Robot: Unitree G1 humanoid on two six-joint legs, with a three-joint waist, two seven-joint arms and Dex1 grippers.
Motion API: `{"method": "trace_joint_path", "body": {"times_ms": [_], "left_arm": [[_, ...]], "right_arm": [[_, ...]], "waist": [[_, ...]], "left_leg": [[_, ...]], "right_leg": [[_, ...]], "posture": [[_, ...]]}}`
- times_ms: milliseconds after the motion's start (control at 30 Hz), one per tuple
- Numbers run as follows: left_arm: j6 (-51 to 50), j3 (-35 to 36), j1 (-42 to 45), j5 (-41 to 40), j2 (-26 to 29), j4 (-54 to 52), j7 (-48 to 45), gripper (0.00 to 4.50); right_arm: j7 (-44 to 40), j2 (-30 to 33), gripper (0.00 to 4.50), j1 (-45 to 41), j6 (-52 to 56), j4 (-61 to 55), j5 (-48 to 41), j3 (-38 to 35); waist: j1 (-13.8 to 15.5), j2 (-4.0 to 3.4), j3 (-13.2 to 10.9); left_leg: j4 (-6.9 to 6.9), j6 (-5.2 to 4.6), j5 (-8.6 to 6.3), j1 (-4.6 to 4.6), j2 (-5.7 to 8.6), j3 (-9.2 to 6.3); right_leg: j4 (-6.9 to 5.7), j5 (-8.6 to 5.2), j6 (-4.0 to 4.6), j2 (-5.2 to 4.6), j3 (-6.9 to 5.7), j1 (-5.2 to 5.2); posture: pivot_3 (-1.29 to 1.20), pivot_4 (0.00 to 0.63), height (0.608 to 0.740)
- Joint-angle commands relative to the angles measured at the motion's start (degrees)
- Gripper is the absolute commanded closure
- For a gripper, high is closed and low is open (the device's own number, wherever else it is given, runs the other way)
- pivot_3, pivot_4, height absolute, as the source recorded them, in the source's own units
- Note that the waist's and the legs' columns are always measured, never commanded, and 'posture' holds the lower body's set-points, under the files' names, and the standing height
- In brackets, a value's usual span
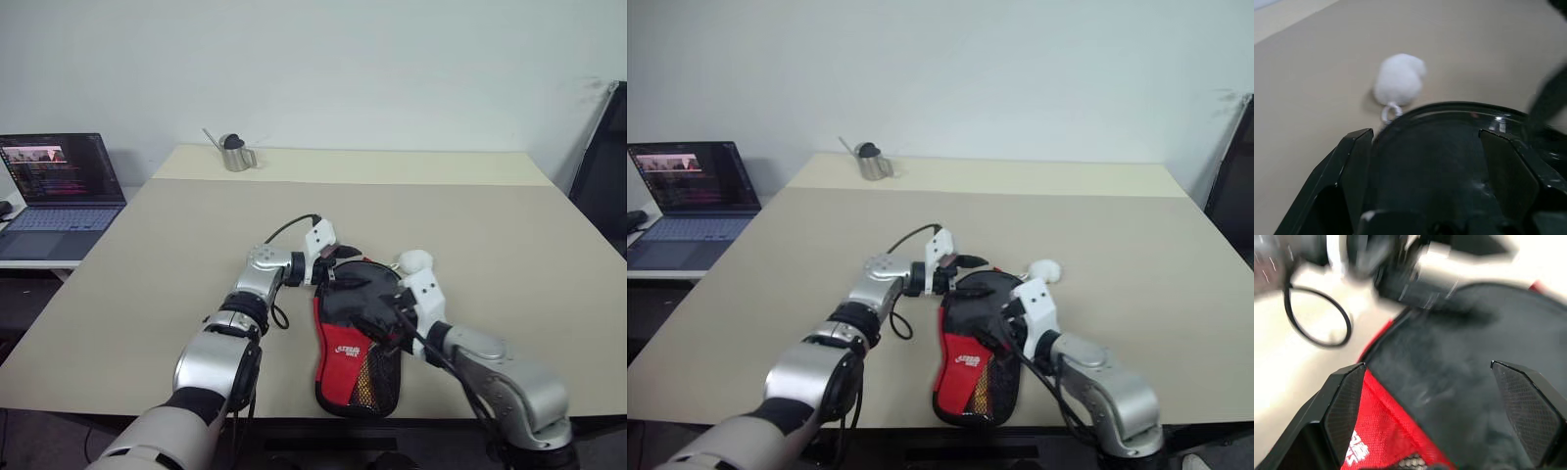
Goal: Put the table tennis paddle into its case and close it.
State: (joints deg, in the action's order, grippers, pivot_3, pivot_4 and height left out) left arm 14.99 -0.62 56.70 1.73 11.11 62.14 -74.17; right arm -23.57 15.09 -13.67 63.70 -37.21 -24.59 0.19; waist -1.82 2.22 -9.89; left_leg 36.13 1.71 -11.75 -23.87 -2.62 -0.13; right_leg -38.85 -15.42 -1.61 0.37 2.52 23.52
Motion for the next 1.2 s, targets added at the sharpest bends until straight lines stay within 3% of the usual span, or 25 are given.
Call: {"method": "trace_joint_path", "body": {"times_ms": [33,367,500,600,833,1200], "left_arm": [[-1.8,-1.9,-2.3,-3.2,0.3,-8.6,-6.0,0.74],[-2.9,-6.8,-5.0,-1.1,4.0,-16.2,-3.8,0.74],[-4.9,-8.7,-7.3,-1.7,5.7,-21.1,-4.4,0.03],[-8.0,-9.9,-10.9,-1.8,7.1,-27.0,-3.9,0.03],[-7.1,-11.8,-14.8,1.7,7.4,-25.3,4.8,0.03],[-9.2,-14.1,-17.8,1.3,7.0,-27.8,6.0,0.03]], "right_arm": [[-1.3,2.0,0.00,-2.2,5.1,-7.2,-7.1,-7.4],[-6.0,15.7,0.00,-0.8,12.4,-12.9,-19.6,-18.9],[-5.5,19.1,0.00,-0.1,12.2,-12.8,-21.7,-20.3],[-5.2,21.5,0.00,-0.6,10.9,-11.0,-21.7,-20.9],[-3.1,21.8,0.00,-7.1,3.9,-0.3,-16.6,-14.3],[-3.1,15.9,0.00,-18.9,-16.8,32.0,-0.6,-2.7]], "waist": [[0.0,0.00,0.0],[0.0,-0.03,0.0],[-0.1,-0.04,0.0],[-0.1,-0.04,0.0],[0.0,-0.04,0.0],[0.0,-0.08,0.0]], "left_leg": [[0.01,0.00,0.00,0.00,0.00,-0.01],[0.01,-0.01,0.00,0.04,-0.01,-0.06],[0.00,-0.02,0.00,0.04,-0.01,-0.02],[0.00,-0.02,0.00,0.05,-0.02,-0.03],[0.05,-0.02,0.01,0.09,-0.02,-0.01],[0.06,-0.03,0.01,0.20,-0.01,0.05]], "right_leg": [[-0.01,0.00,0.00,0.00,-0.01,0.00],[-0.02,-0.01,0.01,0.02,-0.02,-0.02],[0.00,-0.01,0.01,0.02,0.02,-0.02],[-0.01,-0.01,0.01,0.02,0.01,-0.03],[-0.04,0.00,0.01,0.02,0.04,-0.04],[-0.04,0.00,0.01,0.01,0.06,-0.14]], "posture": [[0.00,0.150,0.740],[0.00,0.150,0.740],[0.00,0.150,0.740],[0.00,0.150,0.740],[0.00,0.150,0.740],[0.00,0.150,0.740]]}}
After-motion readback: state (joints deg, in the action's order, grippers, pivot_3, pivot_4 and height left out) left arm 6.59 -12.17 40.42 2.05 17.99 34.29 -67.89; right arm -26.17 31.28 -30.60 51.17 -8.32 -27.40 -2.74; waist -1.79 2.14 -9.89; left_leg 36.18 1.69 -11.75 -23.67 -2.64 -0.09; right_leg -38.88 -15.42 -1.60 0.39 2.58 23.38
